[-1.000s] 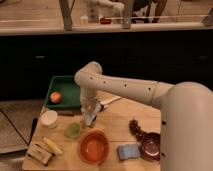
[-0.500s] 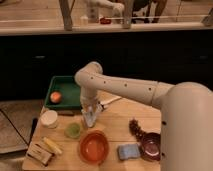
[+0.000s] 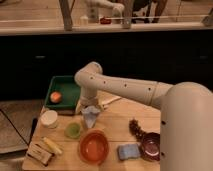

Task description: Place towel in metal cup

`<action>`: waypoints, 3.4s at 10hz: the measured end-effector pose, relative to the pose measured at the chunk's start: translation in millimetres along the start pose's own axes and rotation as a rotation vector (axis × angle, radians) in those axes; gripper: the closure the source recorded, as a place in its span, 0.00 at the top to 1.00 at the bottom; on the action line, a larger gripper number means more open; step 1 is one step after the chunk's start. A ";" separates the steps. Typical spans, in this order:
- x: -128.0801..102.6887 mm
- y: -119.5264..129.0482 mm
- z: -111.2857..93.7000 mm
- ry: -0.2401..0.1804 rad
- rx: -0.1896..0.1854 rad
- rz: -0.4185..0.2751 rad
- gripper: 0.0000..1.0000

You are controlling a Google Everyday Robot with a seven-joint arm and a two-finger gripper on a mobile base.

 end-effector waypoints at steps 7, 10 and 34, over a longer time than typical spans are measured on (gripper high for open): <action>2.5 -1.7 -0.5 0.029 -0.008 -0.005 0.80; 3.5 -3.6 -1.3 0.039 -0.009 -0.008 0.80; 3.3 -2.9 -1.3 0.038 -0.009 -0.007 0.80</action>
